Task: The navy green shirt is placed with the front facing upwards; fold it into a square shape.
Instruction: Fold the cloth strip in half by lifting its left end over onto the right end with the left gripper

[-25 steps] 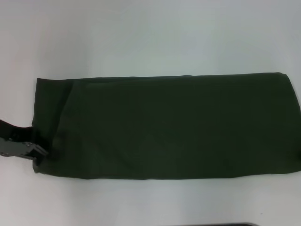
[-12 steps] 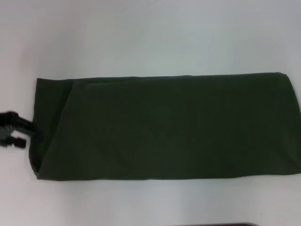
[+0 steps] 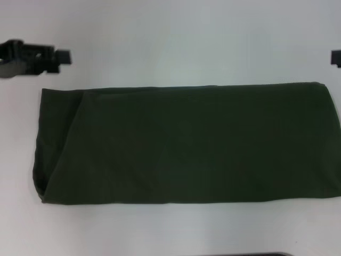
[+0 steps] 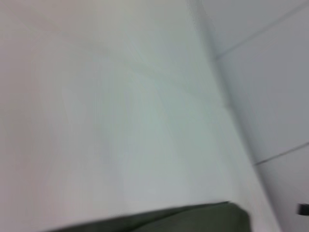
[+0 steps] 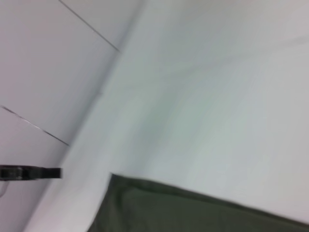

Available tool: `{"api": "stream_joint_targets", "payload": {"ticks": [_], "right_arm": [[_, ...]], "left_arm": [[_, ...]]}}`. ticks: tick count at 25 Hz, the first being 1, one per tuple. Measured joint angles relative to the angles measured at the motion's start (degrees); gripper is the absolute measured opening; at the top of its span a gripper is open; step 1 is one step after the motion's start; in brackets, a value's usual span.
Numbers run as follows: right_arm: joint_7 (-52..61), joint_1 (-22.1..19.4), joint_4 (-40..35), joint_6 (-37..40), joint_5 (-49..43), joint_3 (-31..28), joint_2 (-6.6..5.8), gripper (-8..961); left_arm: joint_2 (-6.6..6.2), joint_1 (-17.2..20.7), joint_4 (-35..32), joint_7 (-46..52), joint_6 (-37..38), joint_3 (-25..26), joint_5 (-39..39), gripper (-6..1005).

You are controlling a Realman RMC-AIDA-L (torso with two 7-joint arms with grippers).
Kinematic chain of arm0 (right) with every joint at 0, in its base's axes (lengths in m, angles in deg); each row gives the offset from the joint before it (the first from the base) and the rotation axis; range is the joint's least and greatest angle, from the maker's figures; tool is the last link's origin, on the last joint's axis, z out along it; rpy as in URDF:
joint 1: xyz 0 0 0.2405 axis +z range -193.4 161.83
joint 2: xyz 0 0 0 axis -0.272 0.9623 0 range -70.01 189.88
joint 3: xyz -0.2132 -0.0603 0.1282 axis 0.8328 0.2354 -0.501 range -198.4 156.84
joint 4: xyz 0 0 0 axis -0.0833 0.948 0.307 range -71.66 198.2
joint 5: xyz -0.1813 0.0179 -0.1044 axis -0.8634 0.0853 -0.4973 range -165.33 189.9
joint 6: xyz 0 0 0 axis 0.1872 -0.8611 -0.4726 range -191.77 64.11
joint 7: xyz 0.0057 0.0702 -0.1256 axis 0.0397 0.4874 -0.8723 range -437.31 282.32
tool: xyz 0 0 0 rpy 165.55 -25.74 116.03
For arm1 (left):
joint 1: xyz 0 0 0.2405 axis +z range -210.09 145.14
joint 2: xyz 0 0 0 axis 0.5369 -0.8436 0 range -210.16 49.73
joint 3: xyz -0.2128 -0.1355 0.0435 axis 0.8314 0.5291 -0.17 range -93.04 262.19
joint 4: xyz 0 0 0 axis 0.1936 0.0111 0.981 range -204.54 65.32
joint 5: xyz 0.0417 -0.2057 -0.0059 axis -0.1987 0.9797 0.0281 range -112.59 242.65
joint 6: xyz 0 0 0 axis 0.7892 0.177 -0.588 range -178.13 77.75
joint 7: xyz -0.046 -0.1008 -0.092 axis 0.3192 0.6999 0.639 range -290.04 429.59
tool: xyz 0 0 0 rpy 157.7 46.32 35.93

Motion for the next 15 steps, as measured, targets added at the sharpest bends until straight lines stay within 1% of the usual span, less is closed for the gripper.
{"api": "stream_joint_targets", "payload": {"ticks": [2, 5, 7, 10, 11, 15], "right_arm": [[-2.81, 0.02, 2.93, -0.71, 1.39, -0.02, -0.13, 713], [-6.34, 0.78, 6.03, -0.13, 1.84, -0.08, -0.62, 723], [-7.69, 0.98, 6.44, 0.03, 2.96, -0.51, -0.35, 740], [-8.76, 0.74, 6.76, -1.22, 5.37, -0.75, 0.44, 766], [-8.95, 0.56, 7.29, -2.15, 6.17, -1.12, 0.72, 761], [-8.60, 0.28, 9.89, -3.51, 8.78, -3.26, 0.78, 741]], "left_arm": [[0.35, 0.02, -1.36, -2.76, -0.17, -0.07, 1.50, 562], [0.47, -0.34, -3.71, -5.56, -0.41, -0.48, 1.98, 561], [0.58, -0.58, -4.22, -7.03, -0.40, -0.85, 2.10, 561], [1.11, -0.60, -4.14, -8.92, -0.78, -0.78, 2.34, 563], [1.22, -0.60, -4.15, -9.22, -0.92, -0.70, 2.36, 563], [1.22, -0.59, -4.67, -8.46, -1.64, -0.50, 2.47, 563]]}}
